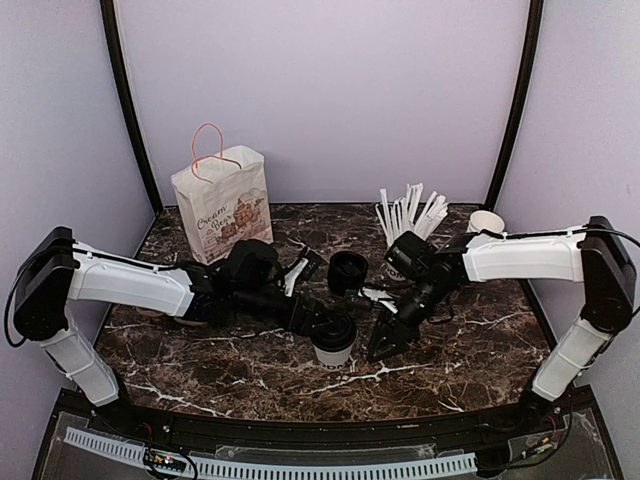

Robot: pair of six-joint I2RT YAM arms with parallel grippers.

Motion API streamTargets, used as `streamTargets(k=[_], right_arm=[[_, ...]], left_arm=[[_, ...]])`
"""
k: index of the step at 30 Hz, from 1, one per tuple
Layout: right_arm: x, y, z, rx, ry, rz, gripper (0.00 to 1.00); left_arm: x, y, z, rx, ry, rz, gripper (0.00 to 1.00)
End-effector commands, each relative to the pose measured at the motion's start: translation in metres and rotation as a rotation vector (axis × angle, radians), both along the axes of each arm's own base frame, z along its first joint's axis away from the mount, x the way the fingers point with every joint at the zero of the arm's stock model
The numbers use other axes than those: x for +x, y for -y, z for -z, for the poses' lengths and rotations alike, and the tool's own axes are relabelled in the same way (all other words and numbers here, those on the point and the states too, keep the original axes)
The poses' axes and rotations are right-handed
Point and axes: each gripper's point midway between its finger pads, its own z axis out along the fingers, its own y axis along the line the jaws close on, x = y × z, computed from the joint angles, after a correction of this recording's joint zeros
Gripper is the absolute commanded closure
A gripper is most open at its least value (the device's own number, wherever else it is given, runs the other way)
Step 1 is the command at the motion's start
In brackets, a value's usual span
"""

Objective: Pack the takeout coffee

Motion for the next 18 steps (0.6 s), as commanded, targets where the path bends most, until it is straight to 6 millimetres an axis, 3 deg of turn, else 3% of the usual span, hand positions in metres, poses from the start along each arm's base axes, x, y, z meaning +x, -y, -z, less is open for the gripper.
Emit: streamTargets(k=[1, 10, 18], right_arm=[[0.0, -0.01, -0.003, 0.039, -0.048, -0.045, 0.55], [0.012, -0.019, -0.024, 0.154, -0.227, 0.003, 0.5], [0.023, -0.024, -0.033, 0.17, -0.26, 0.049, 0.46]], left_arm=[[-0.006, -0.001, 0.011, 0.056, 0.007, 0.04, 0.22], [-0.009, -0.003, 0.027, 0.083, -0.01, 0.046, 0.24], [-0.011, -0.004, 0.037, 0.081, -0.028, 0.042, 0.26]])
